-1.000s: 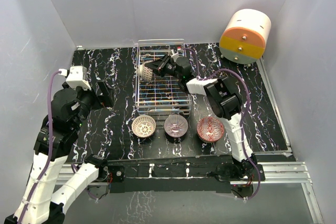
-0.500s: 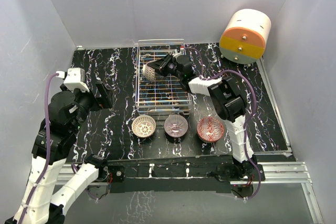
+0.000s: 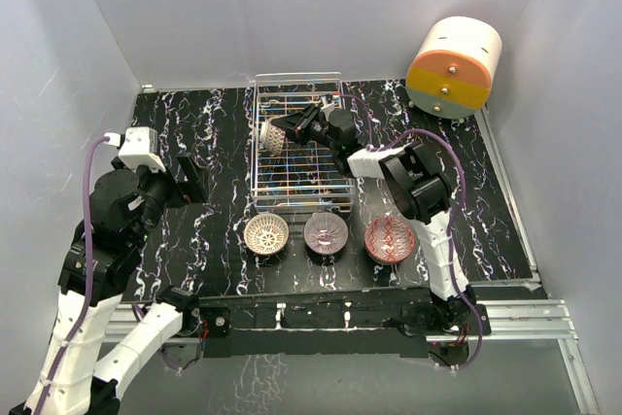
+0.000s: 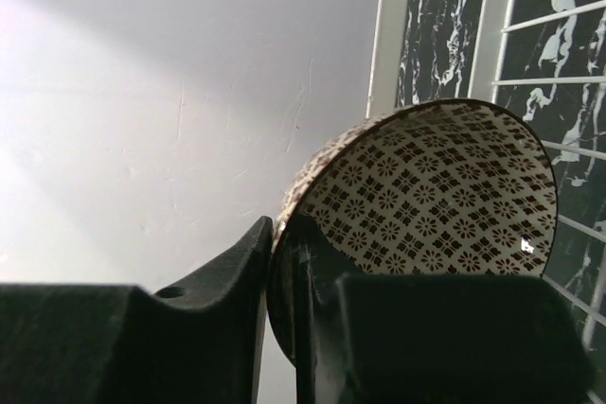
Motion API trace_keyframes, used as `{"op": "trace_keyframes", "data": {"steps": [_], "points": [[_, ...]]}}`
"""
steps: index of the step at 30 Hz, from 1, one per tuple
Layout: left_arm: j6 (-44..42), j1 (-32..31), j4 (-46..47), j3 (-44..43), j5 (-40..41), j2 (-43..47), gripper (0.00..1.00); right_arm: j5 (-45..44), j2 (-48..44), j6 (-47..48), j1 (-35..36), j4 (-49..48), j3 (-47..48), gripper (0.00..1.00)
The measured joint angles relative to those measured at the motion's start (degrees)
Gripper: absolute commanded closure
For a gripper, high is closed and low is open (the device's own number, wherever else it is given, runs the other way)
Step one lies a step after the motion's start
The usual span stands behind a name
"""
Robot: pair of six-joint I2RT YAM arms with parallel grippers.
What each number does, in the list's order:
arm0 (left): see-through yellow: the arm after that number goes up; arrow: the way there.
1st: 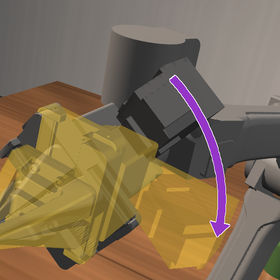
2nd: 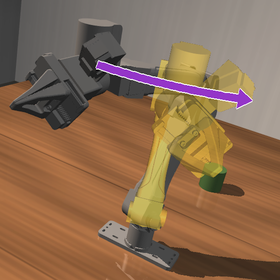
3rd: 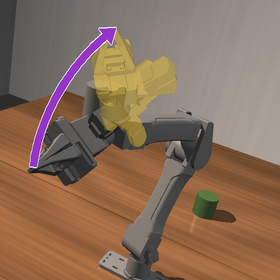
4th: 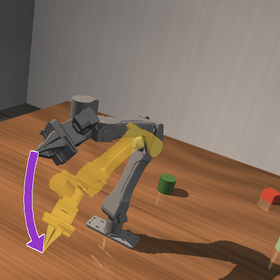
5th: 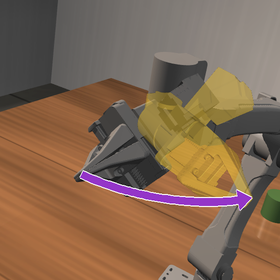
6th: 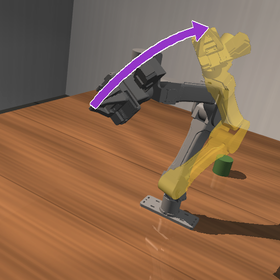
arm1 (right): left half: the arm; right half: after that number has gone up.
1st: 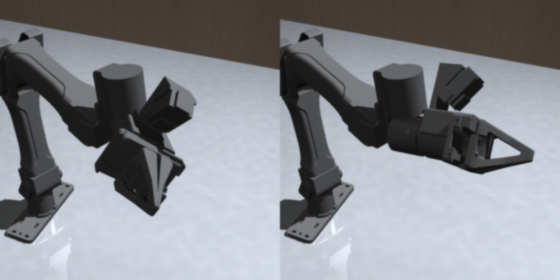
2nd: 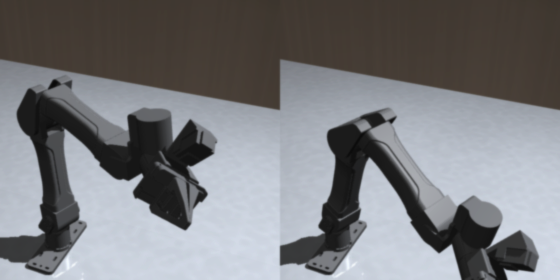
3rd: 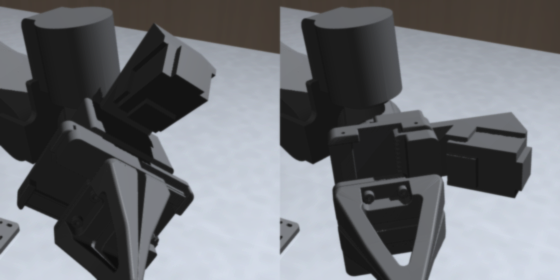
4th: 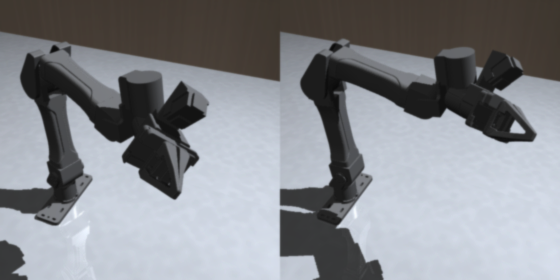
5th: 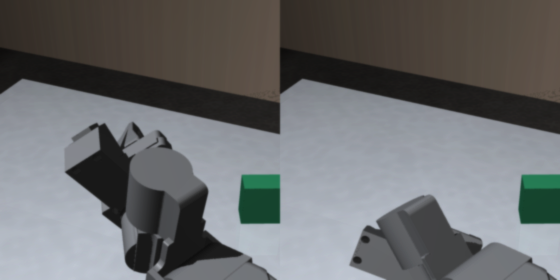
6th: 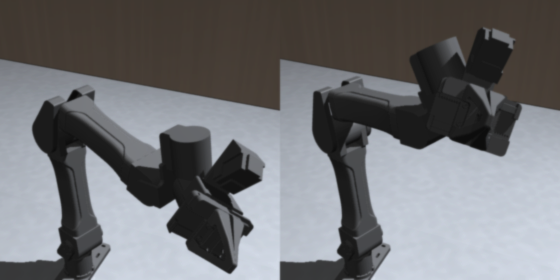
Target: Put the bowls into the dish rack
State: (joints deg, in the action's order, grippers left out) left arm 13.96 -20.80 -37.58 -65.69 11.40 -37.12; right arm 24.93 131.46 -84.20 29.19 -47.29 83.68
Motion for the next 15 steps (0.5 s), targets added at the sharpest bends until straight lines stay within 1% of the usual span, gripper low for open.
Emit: {"op": "trace_keyframes", "data": {"steps": [1, 5, 9, 15], "points": [[0.0, 0.0, 0.0, 0.0, 0.0, 0.0, 0.03, -0.15, -0.04, -0.24, 0.0, -0.11, -0.26, 0.7], [0.0, 0.0, 0.0, 0.0, -0.02, 0.0, 0.03, -1.09, -0.55, -0.52, 0.0, 0.04, -2.14, 0.69], [0.0, 0.0, 0.0, 0.0, -0.04, 0.0, 0.03, -1.68, -1.53, -0.33, -0.07, 0.7, -3.26, 0.63], [0.0, 0.0, 0.02, 0.0, -0.04, 0.0, 0.03, -2.78, -2.89, 0.33, -0.11, 2.89, -4.26, 0.63]]}}
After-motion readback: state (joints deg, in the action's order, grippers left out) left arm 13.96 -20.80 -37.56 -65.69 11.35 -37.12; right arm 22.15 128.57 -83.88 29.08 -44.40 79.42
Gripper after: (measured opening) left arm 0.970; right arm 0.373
